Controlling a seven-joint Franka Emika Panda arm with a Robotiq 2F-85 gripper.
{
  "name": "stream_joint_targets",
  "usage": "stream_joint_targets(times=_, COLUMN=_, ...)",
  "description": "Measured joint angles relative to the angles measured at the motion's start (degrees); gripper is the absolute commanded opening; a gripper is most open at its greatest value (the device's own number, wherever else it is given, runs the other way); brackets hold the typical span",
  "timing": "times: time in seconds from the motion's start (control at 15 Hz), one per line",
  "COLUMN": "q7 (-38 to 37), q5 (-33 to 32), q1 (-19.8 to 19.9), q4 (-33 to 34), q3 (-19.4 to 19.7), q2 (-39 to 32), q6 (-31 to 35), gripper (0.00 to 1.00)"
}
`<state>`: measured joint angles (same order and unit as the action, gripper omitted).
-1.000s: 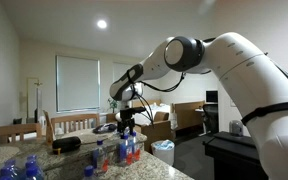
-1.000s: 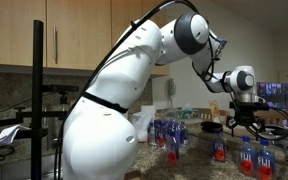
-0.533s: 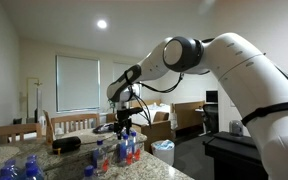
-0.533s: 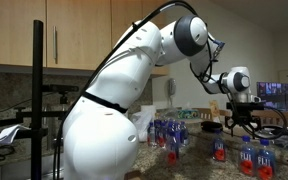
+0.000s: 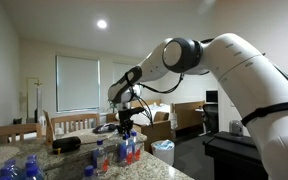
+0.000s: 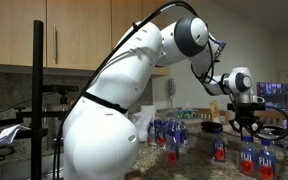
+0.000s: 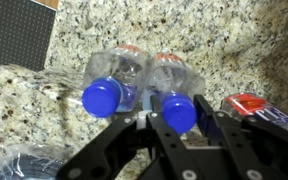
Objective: Move the three water bottles on the right forward and arrange them in a line
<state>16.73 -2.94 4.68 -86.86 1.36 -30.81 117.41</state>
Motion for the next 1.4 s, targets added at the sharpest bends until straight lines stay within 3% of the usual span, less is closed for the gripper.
stream_joint_targets(times=0.6, q7=-0.43, q5=-0.28, q1=-0.13, q4=0.92, q3=0.05, q2=-0.22, q6=-1.64, gripper=0.13)
stream_joint_targets(times=0.87, q7=-1.34, q5=-0.19, q1=-0.63, q4=-0.56, q3=-0.57, q2=2.90, q6=-3.47, gripper=0.13)
stream_joint_targets(times=1.07, q7=-6.24, q5=0.22, q1=-2.22, q4=-7.01, q3=-1.22, q2=9.01, q6=-2.99, gripper=0.13)
stream_joint_targets(times=1.4, q7=-22.12, q5=2.06, q1=-7.70, q4=-22.26, q3=-3.30, q2=18.04, q6=0.63, gripper=0.13)
